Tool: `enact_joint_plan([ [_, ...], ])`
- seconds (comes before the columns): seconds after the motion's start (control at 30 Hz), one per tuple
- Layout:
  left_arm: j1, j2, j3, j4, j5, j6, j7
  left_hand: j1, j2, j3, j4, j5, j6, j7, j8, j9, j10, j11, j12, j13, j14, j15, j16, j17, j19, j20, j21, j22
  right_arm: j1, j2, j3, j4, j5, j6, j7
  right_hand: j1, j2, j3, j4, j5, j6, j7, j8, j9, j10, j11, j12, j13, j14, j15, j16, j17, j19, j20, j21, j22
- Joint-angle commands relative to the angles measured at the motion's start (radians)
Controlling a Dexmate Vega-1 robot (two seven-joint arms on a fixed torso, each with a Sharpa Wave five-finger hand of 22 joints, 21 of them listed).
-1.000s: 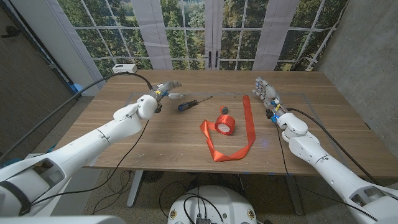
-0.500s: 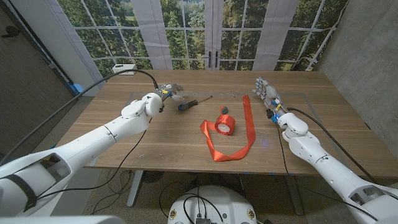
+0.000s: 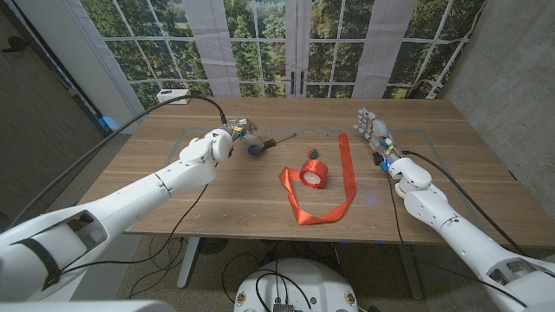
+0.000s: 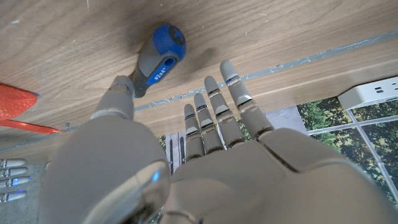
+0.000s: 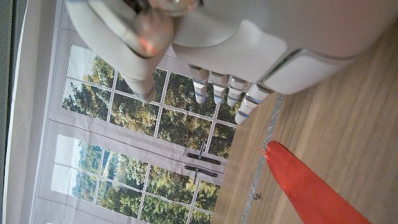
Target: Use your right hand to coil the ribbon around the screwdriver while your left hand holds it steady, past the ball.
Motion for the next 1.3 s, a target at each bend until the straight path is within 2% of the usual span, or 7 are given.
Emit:
enact_joint_plan([
  [0.03,-0.088,-0.034,0.081,0.015,0.040,0.117,-0.157,0.026,0.011,0.000,-0.004,-0.005,0.030,0.001,0.001,0.004,0.032,-0.003,0.000,0.003,0.034,-0.079,-0.002,0.000,0.031,-0.005,0.016,0.003,-0.013,-0.002,0.013,0.009,0.015,0.012,0.007,0.005,0.007,0.004,-0.005,0.000,0.008,0.003,0.006,0.005,0.001,0.007,0.003,0.004,0.004,0.008,0.005,0.004,0.004,0.001,-0.002,0.004],
  [0.23,-0.140,-0.043,0.147,0.028,0.095,0.163,-0.227,0.047,0.031,0.011,-0.006,-0.009,0.032,0.002,-0.003,0.004,0.053,-0.003,0.002,0.003,0.059,-0.084,-0.003,-0.001,0.050,-0.006,0.027,0.003,-0.020,-0.003,0.018,0.010,0.020,0.013,0.006,0.005,0.007,0.003,-0.005,0.000,0.009,0.003,0.005,0.005,0.002,0.010,0.003,0.004,0.005,0.008,0.006,0.004,0.005,0.001,-0.004,0.005],
  [0.53,-0.193,-0.061,0.223,0.052,0.179,0.228,-0.297,0.130,0.105,0.053,-0.025,-0.027,0.088,0.003,0.007,0.006,0.111,-0.009,0.011,0.007,0.115,-0.102,0.004,0.004,0.060,-0.008,0.046,0.007,-0.019,0.007,0.024,0.028,0.031,0.024,0.012,0.002,0.008,0.001,-0.004,0.000,0.010,0.003,0.005,0.005,0.004,0.010,0.003,0.004,0.006,0.008,0.006,0.005,0.006,0.001,-0.006,0.005],
  [0.8,-0.204,-0.081,0.229,0.102,0.172,0.197,-0.309,0.211,0.141,0.097,-0.040,-0.015,0.164,-0.006,0.023,0.008,0.146,-0.023,0.007,0.006,0.131,-0.111,-0.020,-0.008,0.065,-0.023,0.068,0.010,-0.020,0.013,0.028,0.043,0.041,0.027,0.017,-0.003,0.008,-0.001,-0.001,-0.001,0.011,0.003,0.004,0.006,0.006,0.013,0.004,0.004,0.008,0.009,0.007,0.006,0.008,0.001,-0.008,0.005],
  [1.1,-0.266,-0.114,0.269,0.183,0.164,0.143,-0.388,0.210,0.231,0.138,0.000,-0.016,0.139,0.007,-0.010,0.011,0.079,0.001,-0.049,-0.001,0.015,-0.037,-0.101,-0.004,-0.051,0.048,0.052,0.009,-0.029,0.016,0.036,0.042,0.041,0.035,0.000,-0.006,0.008,-0.003,0.000,0.000,0.013,0.001,0.004,0.006,0.009,0.018,0.004,0.004,0.010,0.012,0.008,0.007,0.009,0.002,-0.010,0.005],
  [1.2,-0.282,-0.126,0.293,0.207,0.194,0.129,-0.387,0.183,0.231,0.129,0.012,-0.024,0.131,0.004,-0.017,0.011,0.069,0.005,-0.060,-0.001,-0.018,-0.041,-0.115,0.001,-0.102,0.057,0.038,0.008,-0.032,0.016,0.038,0.044,0.042,0.037,-0.004,-0.007,0.009,-0.003,0.001,0.000,0.013,0.001,0.004,0.006,0.010,0.018,0.005,0.005,0.011,0.012,0.009,0.007,0.010,0.002,-0.010,0.005],
  [1.3,-0.266,-0.137,0.292,0.213,0.226,0.124,-0.315,0.183,0.249,0.110,0.004,-0.035,0.217,-0.011,0.008,0.012,0.175,-0.027,-0.024,0.010,0.064,-0.089,-0.060,0.030,-0.118,0.037,0.046,0.010,-0.037,0.016,0.042,0.044,0.047,0.036,-0.006,-0.007,0.009,-0.004,0.001,0.000,0.013,0.002,0.003,0.006,0.012,0.018,0.005,0.005,0.011,0.013,0.009,0.008,0.011,0.003,-0.010,0.005],
])
